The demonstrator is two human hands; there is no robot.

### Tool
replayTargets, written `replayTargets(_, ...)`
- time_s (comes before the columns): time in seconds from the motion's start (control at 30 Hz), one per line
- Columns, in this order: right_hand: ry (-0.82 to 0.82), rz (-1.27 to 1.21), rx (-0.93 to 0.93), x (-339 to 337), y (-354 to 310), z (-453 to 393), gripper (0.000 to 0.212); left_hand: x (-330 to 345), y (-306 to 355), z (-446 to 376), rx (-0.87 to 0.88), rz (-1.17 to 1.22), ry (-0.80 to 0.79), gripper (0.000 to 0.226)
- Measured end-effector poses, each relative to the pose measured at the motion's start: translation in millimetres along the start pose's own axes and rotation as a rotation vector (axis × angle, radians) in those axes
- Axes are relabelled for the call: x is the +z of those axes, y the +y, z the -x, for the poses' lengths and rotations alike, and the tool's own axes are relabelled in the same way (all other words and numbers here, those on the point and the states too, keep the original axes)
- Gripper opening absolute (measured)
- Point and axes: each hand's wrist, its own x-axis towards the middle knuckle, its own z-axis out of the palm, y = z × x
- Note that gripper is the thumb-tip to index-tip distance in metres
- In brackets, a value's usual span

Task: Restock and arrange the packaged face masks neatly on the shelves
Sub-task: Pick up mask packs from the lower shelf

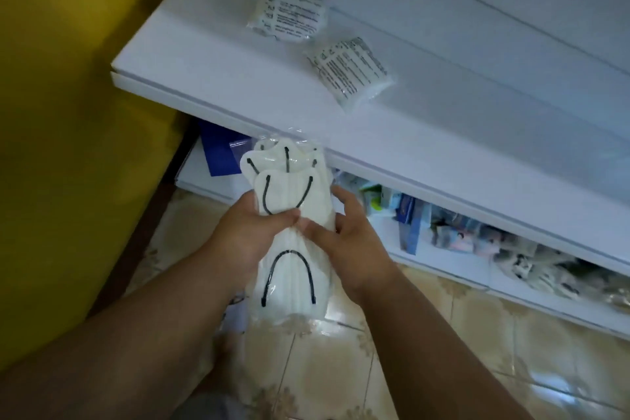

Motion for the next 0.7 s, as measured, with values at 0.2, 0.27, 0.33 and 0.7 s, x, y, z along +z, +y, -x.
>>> replayTargets(0.2,0.324,-0.098,-0.036,-77.3,49.5,106.0,0.042,74.1,-39.1,89.3,-0.066,0.082,-0.136,0.029)
replayTargets(0.27,0.414,-0.108,-0.095,-108.0,58.2,153.6,0.022,104.9,-46.3,132.4,-0.013,0.045,-0.153,0.028)
replayTargets(0.33,0.465,-0.133,-0.151,-135.9,64.4,204.3,0.006,136.5,-49.4,180.6,0.073,-0.046,-0.166,0.026)
replayTargets(0.7,0.436,-0.368,-0.507,-223.5,-16.3,404.5,0.011,233.5,17.9,381.3,0.459,-0.072,-0.152,0.017)
